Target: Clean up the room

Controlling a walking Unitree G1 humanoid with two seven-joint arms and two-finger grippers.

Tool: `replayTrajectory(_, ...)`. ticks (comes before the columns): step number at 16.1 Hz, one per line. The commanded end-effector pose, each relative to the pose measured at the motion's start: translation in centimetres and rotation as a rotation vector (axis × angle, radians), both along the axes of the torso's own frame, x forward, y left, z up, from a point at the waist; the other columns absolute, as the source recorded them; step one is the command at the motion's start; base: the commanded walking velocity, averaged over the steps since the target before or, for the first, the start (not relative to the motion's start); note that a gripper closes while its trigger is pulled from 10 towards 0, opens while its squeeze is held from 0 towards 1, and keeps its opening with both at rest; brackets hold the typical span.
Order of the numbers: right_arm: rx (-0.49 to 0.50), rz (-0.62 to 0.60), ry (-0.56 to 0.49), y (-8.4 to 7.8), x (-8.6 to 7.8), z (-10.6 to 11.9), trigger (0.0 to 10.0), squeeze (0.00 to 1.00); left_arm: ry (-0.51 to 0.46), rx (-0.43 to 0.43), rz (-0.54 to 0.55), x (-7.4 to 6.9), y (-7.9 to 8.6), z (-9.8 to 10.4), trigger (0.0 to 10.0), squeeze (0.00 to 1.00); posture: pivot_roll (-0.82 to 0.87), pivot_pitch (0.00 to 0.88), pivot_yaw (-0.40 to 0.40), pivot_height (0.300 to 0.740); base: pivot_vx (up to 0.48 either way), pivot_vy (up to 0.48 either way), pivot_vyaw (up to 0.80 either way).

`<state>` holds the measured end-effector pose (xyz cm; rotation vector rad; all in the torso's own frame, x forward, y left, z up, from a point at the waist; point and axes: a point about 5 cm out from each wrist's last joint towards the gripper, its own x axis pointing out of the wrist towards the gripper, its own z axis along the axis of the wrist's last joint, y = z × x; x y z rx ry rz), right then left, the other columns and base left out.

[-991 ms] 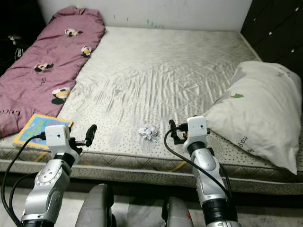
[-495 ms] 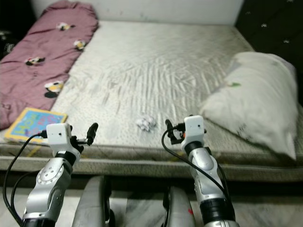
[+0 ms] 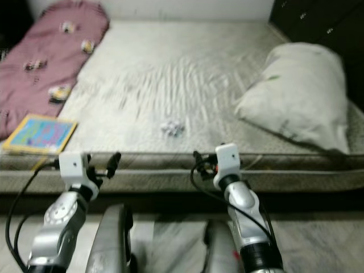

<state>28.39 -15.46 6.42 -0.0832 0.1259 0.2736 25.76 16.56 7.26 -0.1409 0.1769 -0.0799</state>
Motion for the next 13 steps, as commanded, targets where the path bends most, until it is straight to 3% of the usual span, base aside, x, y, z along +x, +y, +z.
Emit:
replayTrajectory(1,0.000,0.023,-0.037,0.57,0.56,0.99,10.0,0.00,-0.022,0.009,-0.004,0.25,0.19,0.66,10.0,0.00,-0.01,0.000,-0.005,0.557,0.000,0.000,0.00)
replayTrajectory(6,0.009,0.046,-0.034,0.70,0.47,0.95,10.0,0.00,-0.024,0.000,-0.024,0.22,0.01,0.56,10.0,0.00,-0.02,0.000,-0.003,0.557,0.108,0.000,0.00)
replayTrajectory(10,0.023,0.060,-0.031,0.96,0.29,0.97,10.0,0.00,-0.019,0.003,-0.033,0.21,-0.09,0.44,10.0,0.00,-0.02,0.000,-0.003,0.557,0.276,0.000,0.69)
replayTrajectory(13,0.026,0.058,-0.027,0.89,0.38,0.89,10.0,0.00,-0.018,0.008,-0.035,0.23,-0.04,0.39,10.0,0.00,-0.01,0.000,-0.003,0.557,0.316,0.000,0.00)
